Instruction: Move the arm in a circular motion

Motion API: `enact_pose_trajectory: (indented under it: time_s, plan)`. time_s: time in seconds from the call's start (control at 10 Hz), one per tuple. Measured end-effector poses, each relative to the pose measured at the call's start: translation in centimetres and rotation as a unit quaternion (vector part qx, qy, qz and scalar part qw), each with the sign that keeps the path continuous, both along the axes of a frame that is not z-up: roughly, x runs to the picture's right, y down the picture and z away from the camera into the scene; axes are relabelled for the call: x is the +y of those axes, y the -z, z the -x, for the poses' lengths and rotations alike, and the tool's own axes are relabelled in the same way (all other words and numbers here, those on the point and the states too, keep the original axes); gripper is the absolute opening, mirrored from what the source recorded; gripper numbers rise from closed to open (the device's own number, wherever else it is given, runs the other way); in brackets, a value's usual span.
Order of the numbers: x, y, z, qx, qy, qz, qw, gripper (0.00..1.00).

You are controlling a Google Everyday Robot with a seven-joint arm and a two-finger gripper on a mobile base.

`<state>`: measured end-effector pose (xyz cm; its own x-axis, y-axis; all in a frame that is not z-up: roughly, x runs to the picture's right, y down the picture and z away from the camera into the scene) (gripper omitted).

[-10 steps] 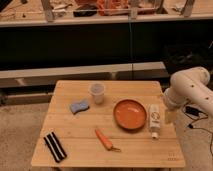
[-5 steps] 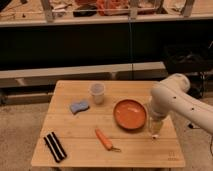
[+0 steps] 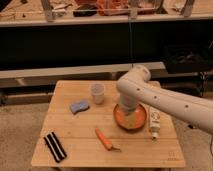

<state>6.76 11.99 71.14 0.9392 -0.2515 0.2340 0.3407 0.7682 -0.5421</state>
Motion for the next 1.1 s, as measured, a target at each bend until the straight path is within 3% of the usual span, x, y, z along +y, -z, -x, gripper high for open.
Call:
enact_pose_trajectory:
  time_s: [0.2, 0.3, 0.5, 0.8, 1.1]
  plan:
    - [-3.5, -2.6, 4.2, -0.017, 0.018, 0.003, 0.9997, 0.8]
    - [-5.9, -4.4, 5.3, -0.018, 0.02, 0.004, 0.9996, 0.8]
    - [-8.3, -6.5, 5.9, -0.013, 0.011, 0.005, 0.9998, 0.8]
    - [-9.8, -8.2, 3.5, 0.012, -0.016, 0.009, 0.9998, 0.8]
    - [-10.1, -9.0, -3.6, 0.044, -0.055, 0.015, 0.9974, 0.8]
